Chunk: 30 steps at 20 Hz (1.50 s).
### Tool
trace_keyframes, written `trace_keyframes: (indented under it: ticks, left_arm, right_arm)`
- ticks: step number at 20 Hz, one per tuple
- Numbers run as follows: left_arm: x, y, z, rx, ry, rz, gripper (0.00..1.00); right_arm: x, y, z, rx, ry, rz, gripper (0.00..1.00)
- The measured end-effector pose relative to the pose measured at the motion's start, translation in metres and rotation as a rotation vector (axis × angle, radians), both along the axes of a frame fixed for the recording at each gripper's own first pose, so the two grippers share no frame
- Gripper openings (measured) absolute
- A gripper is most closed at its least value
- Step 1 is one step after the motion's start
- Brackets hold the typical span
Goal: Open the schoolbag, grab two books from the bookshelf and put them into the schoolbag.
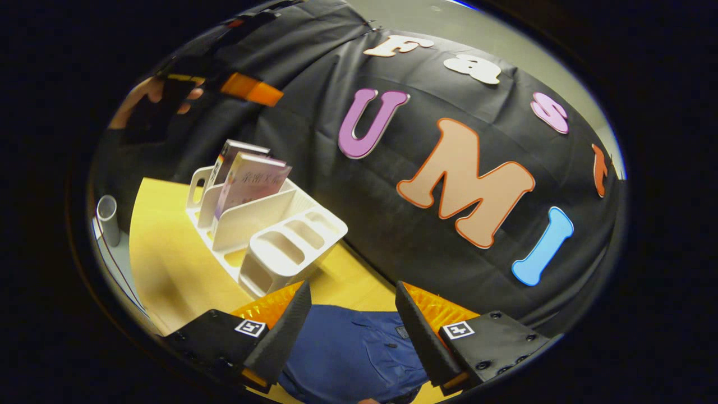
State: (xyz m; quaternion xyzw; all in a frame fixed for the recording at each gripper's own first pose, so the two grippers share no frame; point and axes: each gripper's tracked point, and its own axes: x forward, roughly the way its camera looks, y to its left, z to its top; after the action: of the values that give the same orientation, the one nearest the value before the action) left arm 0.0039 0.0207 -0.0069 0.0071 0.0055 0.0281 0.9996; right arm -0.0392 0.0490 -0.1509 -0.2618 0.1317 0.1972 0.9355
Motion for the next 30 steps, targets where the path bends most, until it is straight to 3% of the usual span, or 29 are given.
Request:
trace_keyframes:
  ticks: [9,17,20,23,24,25,26,27,29,30]
  left_arm:
    - [0.002,0.01,-0.008,0.002,0.015,0.028,0.92]
    - [0.003,0.018,-0.016,0.001,0.034,0.052,0.94]
    - [0.003,0.02,-0.019,0.006,0.042,0.056,0.94]
    - [0.002,0.02,-0.02,0.011,0.047,0.055,0.94]
    - [0.003,0.02,-0.02,0.01,0.047,0.053,0.94]
    - [0.002,0.019,-0.019,0.01,0.047,0.051,0.94]
    - [0.002,0.019,-0.02,0.011,0.047,0.049,0.94]
    - [0.001,0.018,-0.019,0.013,0.048,0.046,0.94]
    - [0.0,0.017,-0.017,0.018,0.044,0.039,0.94]
    - [0.0,0.016,-0.015,0.022,0.042,0.038,0.95]
  right_arm:
    - [-0.037,-0.003,-0.092,-0.189,0.129,0.113,1.0]
    - [-0.057,-0.009,-0.14,-0.342,0.157,0.165,0.99]
    - [-0.055,-0.018,-0.145,-0.432,0.123,0.147,0.99]
    - [-0.051,-0.028,-0.156,-0.455,0.129,0.083,0.98]
    - [-0.049,-0.031,-0.158,-0.467,0.128,0.051,0.88]
    - [-0.048,-0.032,-0.162,-0.474,0.129,0.029,0.97]
    - [-0.048,-0.032,-0.164,-0.479,0.135,0.016,0.88]
    - [-0.047,-0.031,-0.168,-0.484,0.135,0.008,1.0]
    - [-0.047,-0.027,-0.171,-0.504,0.126,0.007,0.85]
    - [-0.047,-0.025,-0.171,-0.515,0.118,0.014,0.7]
